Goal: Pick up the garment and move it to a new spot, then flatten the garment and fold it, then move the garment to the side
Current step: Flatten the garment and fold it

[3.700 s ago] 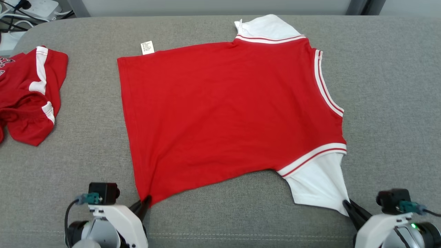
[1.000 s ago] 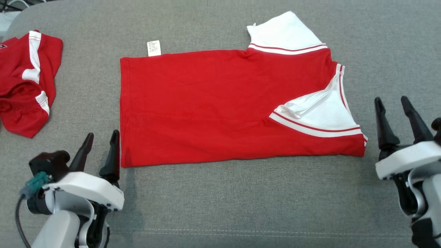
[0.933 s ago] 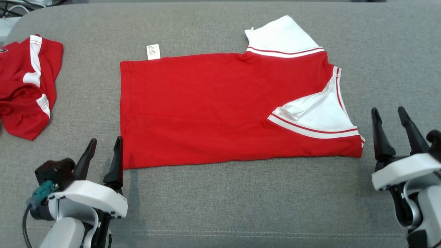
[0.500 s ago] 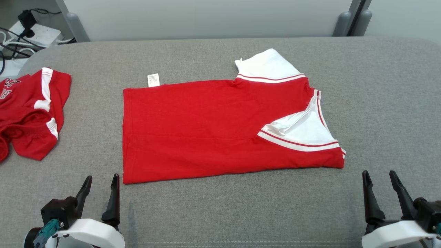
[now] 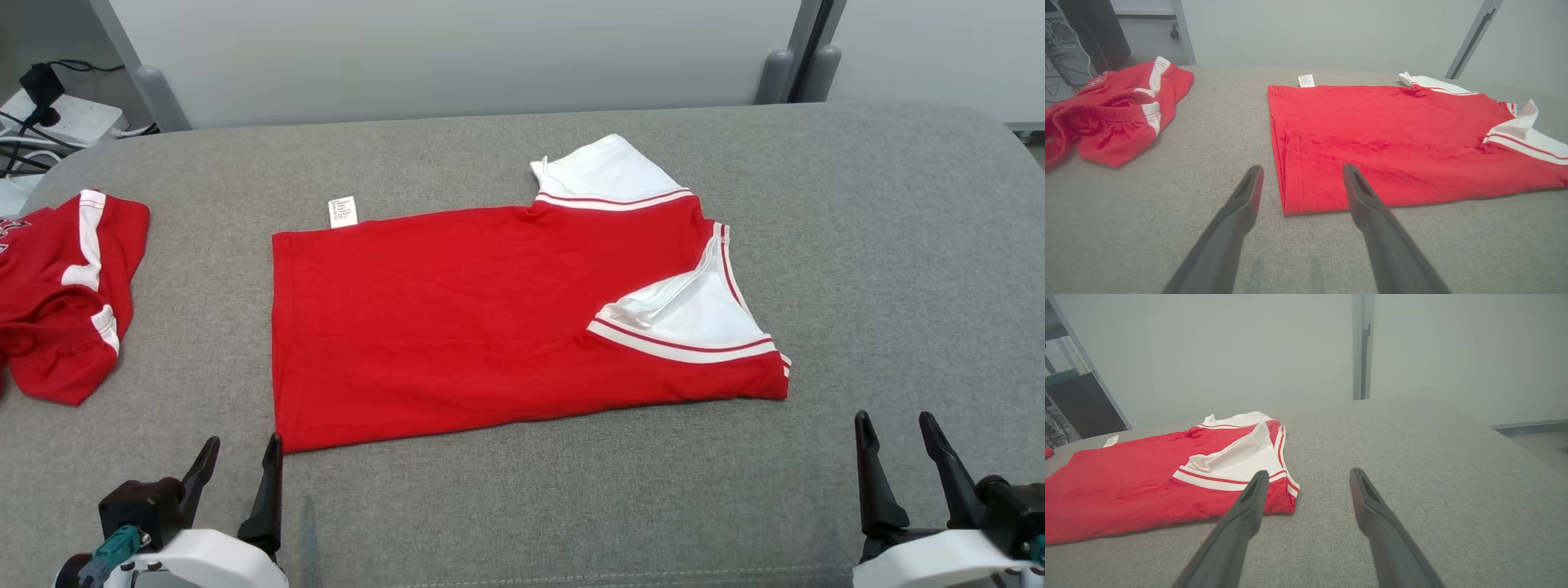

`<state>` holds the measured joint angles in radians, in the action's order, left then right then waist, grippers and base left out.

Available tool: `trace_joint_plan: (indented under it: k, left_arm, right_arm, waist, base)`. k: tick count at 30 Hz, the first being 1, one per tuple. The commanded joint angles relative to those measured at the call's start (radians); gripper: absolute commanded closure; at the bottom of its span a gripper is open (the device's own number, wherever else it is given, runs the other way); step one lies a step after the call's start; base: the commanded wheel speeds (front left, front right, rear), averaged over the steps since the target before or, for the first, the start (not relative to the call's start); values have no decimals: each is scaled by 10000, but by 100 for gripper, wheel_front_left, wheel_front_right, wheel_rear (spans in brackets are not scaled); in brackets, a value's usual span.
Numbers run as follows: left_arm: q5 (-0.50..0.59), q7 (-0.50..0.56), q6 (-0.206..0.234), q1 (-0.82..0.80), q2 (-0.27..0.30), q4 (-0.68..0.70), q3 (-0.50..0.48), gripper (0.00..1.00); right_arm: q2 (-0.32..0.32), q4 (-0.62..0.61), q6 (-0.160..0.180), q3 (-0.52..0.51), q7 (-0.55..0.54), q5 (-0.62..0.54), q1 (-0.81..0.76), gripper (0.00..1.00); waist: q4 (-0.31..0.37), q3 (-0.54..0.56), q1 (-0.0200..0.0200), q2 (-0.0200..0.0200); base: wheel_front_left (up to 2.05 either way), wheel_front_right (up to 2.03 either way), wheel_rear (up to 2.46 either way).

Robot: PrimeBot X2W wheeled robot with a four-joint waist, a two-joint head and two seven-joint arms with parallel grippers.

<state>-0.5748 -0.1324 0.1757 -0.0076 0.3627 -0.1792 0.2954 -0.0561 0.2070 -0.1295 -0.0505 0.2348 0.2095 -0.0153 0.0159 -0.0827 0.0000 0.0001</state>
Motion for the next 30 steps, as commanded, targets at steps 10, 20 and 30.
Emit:
trace_joint_plan:
  k: [10, 20, 30]
  left_arm:
    - [-764, 1061, -669, -1753, 245, -687, -217, 0]
    - [-1332, 1919, -1364, -3088, 201, -2189, -105, 0]
    - [-1680, 2774, -1702, -3515, 29, -3109, 204, 0]
  right_arm:
    - [-571, 1075, -12, 960, -1335, 167, 2006, 0]
    - [-1176, 3144, -12, 2381, -2379, 702, 4381, 0]
    - [-1387, 4625, -12, 3146, -3434, 1391, 5404, 0]
  waist:
    - [97, -727, 0, -1]
    - [68, -1620, 0, -1]
    - [-123, -1961, 0, -1]
  base:
    - [0, 0, 0]
    - [0, 0, 0]
    - [0, 0, 0]
